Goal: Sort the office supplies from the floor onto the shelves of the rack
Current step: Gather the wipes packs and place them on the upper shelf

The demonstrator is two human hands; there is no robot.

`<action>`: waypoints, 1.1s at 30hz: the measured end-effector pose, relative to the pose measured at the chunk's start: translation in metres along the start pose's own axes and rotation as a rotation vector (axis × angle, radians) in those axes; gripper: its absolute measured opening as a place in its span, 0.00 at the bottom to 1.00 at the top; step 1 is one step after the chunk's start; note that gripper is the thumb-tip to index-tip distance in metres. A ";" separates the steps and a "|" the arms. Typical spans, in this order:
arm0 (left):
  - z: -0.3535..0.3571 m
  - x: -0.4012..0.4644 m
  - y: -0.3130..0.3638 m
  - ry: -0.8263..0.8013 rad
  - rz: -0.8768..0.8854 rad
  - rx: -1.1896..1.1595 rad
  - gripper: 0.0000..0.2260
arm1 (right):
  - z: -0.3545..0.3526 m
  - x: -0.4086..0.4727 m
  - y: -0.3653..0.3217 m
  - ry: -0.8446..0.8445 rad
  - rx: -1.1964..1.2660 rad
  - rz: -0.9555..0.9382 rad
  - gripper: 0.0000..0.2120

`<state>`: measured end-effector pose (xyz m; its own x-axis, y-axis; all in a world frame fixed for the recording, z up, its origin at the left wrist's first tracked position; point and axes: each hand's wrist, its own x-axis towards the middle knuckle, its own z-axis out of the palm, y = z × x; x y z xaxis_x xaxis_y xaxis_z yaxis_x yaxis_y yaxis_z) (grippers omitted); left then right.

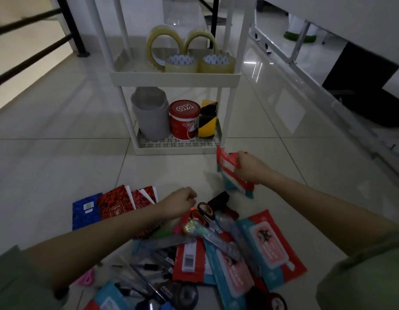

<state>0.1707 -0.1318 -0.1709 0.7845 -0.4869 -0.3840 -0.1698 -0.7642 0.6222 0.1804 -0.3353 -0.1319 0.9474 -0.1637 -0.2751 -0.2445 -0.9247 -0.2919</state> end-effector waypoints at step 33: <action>0.013 0.032 -0.021 0.403 -0.401 -1.175 0.15 | 0.055 0.057 0.053 -0.040 0.768 0.390 0.23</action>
<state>0.1917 -0.1370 -0.2058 0.8159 0.0040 -0.5781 0.5751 0.0977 0.8122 0.2103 -0.3749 -0.2132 0.7624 -0.3955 -0.5121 -0.6363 -0.3144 -0.7045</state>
